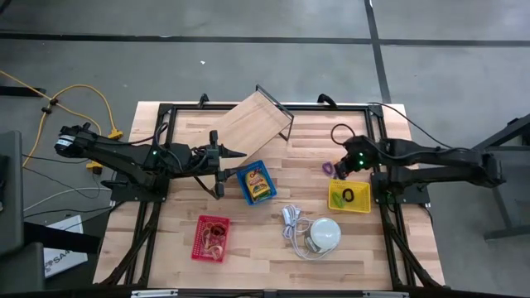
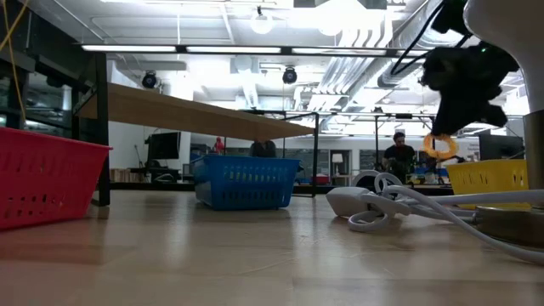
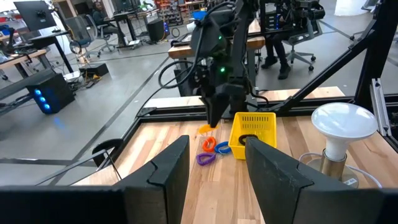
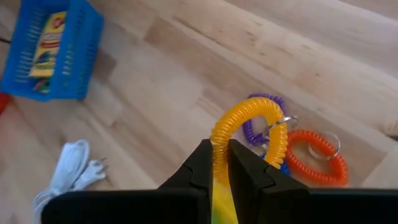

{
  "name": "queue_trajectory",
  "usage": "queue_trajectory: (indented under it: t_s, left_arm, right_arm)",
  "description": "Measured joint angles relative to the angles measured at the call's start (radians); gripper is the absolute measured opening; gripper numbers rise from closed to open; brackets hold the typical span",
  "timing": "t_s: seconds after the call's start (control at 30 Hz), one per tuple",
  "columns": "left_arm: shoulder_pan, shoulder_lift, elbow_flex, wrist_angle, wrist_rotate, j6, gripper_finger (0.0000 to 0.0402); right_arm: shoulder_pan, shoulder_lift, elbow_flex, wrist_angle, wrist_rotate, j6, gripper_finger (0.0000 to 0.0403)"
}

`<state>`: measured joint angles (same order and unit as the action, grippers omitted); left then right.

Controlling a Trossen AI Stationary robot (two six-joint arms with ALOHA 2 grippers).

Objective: Pick & Place Office Desk Supplies
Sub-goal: Put the yellow spring keychain into the yellow bin

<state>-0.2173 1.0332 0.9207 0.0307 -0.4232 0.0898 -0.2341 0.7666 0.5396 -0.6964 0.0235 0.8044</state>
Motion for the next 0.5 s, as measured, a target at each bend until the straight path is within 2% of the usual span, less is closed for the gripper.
queue_trajectory:
  t_s: [0.23,0.5]
  left_arm:
    - [0.000,0.000,0.000,0.000,0.000,0.000,0.0150]
    - [0.000,0.000,0.000,0.000,0.000,0.000,0.0150]
  right_arm:
    - [0.078,-0.069,0.000,-0.010,0.000,0.015,0.0025]
    - [0.166,-0.071,0.000,-0.012,-0.028,0.013,0.0025]
